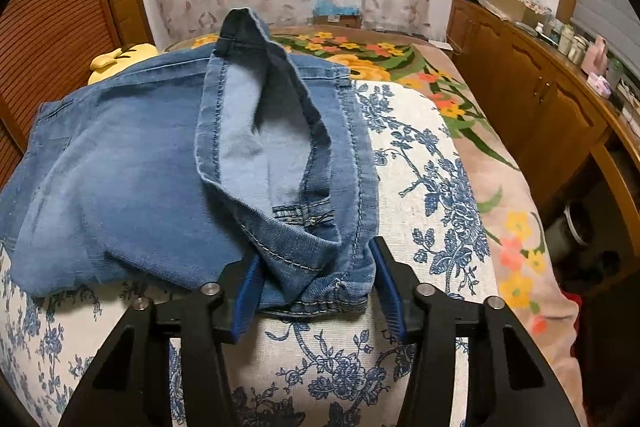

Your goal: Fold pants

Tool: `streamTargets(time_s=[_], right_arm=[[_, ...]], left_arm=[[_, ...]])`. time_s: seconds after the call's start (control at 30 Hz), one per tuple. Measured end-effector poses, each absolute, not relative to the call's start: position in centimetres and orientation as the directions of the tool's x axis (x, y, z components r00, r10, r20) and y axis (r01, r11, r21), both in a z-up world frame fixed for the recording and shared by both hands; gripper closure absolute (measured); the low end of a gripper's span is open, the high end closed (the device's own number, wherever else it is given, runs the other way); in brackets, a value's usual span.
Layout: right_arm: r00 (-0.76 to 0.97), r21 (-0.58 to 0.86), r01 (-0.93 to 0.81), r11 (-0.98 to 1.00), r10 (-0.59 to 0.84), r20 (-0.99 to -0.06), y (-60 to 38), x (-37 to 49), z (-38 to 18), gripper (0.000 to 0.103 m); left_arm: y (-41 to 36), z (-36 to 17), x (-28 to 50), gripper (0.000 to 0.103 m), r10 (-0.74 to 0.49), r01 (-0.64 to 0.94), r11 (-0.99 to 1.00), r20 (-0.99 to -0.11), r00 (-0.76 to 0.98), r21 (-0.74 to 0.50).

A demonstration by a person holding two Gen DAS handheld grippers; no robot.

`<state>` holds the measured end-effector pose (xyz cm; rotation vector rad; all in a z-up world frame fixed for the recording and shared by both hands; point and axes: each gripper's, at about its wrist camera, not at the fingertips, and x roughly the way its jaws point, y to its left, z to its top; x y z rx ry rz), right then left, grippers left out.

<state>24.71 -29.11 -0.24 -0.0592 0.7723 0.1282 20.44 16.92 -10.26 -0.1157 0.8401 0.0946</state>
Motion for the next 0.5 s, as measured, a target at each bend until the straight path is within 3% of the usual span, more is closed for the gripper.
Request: streamTargets(time_s=[0.2,0.27,0.4,0.47,0.5], right_arm=[[0.699,0.009,-0.175,0.984,0.131,-0.703,-28.9,24.9,0.1,0.078],[0.703,0.011,-0.184,0.983,0.14,-0.697,-28.9,25.1,0.1,0.082],[0.729,0.023,-0.189,0.982,0.157,-0.667,-29.3,24.7,0.4,0.086],[0.753,0.024,-0.184,0.983,0.157,-0.639,-29.4,24.4,1.0,0.086],[0.763,0.021,-0.182,0.983,0.155,-0.628,-29.5,24.2,1.4,0.086]], left_arm=[[17.4,-10.9,20.9,0.033,-0.013,-0.135,0.982,-0.766,0.642,-0.13],[17.2,-10.8,20.8,0.049,-0.034,-0.116,0.983,-0.763,0.646,-0.143],[16.4,-10.4,20.4,0.067,-0.026,-0.091,0.989,-0.753,0.658,-0.114],[16.1,-9.8,20.2,0.09,-0.041,-0.071,0.99,-0.741,0.671,-0.12],[15.9,-9.4,20.0,0.09,-0.049,-0.062,0.99,-0.733,0.678,-0.123]])
